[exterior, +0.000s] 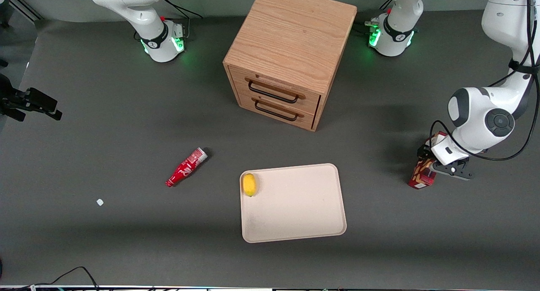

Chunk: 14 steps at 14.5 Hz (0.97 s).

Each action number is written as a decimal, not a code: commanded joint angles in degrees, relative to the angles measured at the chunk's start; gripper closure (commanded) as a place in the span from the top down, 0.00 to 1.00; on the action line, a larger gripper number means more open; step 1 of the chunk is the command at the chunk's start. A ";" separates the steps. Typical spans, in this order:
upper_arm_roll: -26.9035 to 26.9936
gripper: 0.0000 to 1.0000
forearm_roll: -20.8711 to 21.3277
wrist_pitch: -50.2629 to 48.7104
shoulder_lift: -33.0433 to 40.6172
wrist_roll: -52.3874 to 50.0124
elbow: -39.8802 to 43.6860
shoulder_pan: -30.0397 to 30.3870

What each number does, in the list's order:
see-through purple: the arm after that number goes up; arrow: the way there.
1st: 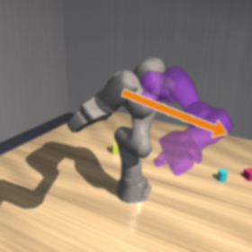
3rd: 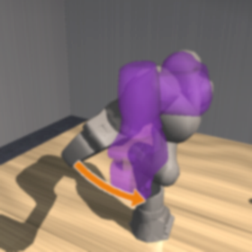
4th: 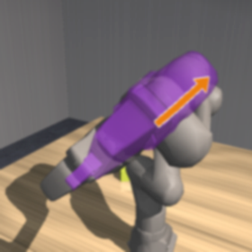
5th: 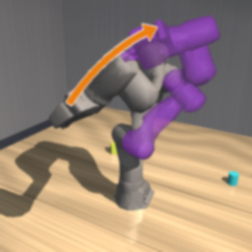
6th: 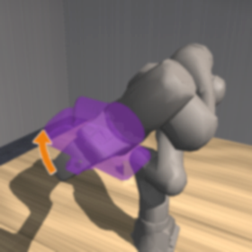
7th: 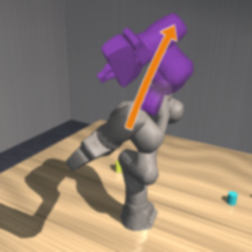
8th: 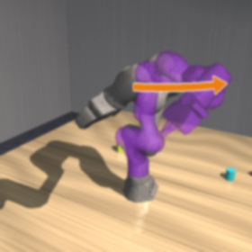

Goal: Place red cookie box on tray
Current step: 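Close the left gripper on the box end and lift it upright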

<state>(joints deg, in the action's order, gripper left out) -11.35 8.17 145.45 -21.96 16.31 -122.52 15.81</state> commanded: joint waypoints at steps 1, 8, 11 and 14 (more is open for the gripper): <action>0.72 0.12 0.36 -0.08 0.60 -0.31 -0.44 -1.31; 0.72 0.00 0.01 -2.78 2.26 -0.75 0.61 -1.40; 0.45 0.00 -0.26 -12.53 5.07 -0.84 5.70 -1.31; 0.01 0.00 -0.61 -20.27 7.71 -0.75 10.88 -1.39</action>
<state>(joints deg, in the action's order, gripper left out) -11.45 8.05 130.72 -17.39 16.13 -114.56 15.26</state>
